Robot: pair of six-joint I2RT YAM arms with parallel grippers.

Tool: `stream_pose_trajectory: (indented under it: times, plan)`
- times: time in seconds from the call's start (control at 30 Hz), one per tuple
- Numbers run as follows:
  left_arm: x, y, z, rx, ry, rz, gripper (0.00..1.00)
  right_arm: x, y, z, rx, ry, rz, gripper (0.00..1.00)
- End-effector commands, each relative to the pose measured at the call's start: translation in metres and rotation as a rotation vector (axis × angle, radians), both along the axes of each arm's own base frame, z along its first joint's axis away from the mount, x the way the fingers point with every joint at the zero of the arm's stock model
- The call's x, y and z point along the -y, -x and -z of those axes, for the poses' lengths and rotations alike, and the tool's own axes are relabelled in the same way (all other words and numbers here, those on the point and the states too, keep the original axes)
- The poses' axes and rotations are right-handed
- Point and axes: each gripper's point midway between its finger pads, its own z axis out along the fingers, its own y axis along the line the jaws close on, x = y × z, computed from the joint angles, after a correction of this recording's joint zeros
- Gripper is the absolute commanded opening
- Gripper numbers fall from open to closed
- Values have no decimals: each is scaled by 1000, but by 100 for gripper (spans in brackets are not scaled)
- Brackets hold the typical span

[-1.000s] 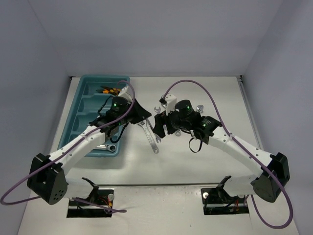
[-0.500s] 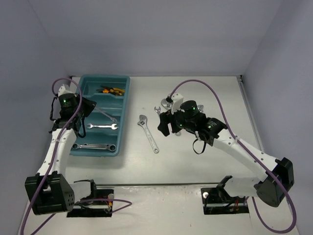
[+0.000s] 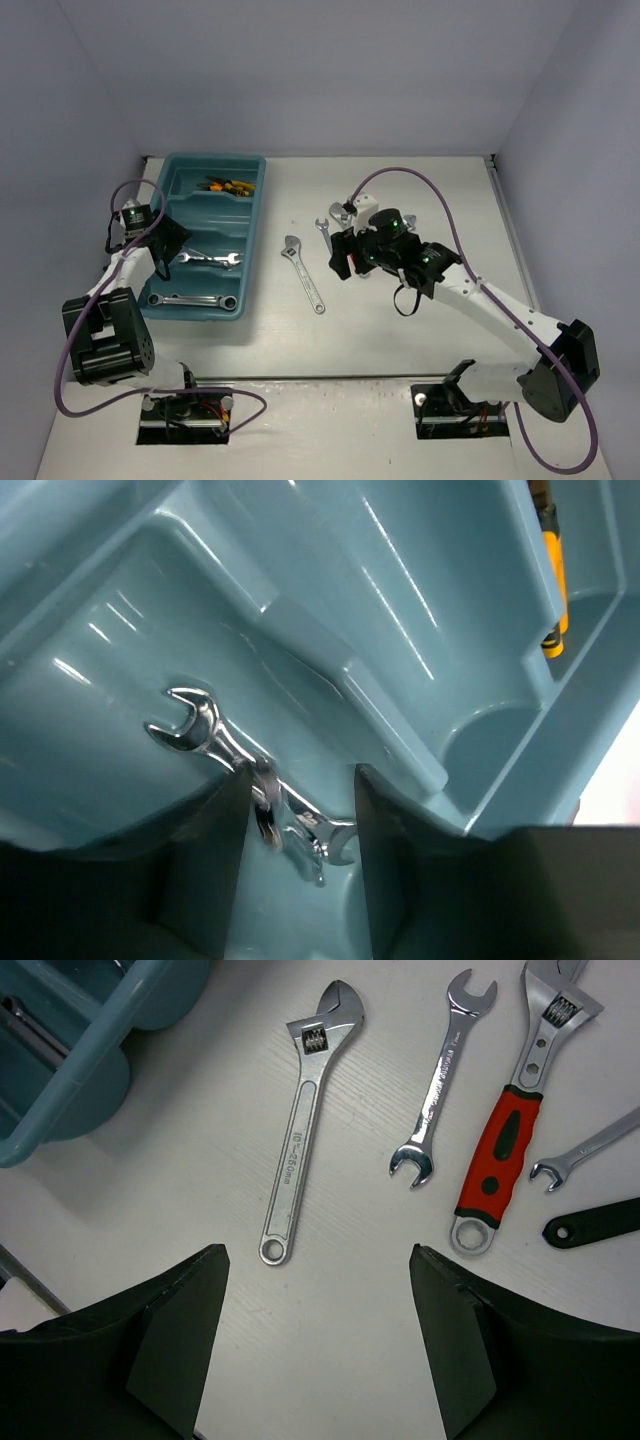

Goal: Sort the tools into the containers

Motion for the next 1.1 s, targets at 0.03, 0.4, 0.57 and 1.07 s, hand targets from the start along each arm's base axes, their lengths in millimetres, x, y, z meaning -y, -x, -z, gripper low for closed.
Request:
stream_pose_trajectory:
  times: [0.03, 0.4, 0.57, 1.07]
  plan:
    - [-14, -9, -44, 56, -99, 1, 60, 6, -26, 3, 31, 35, 103, 69]
    - [-24, 35, -106, -44, -322, 46, 71, 58, -94, 36, -89, 110, 500, 53]
    - [11, 53, -132, -40, -434, 191, 71, 89, -135, 60, -156, 137, 676, 46]
    - [93, 127, -143, 71, -461, 464, 72, 104, -199, 145, -320, 227, 865, 38]
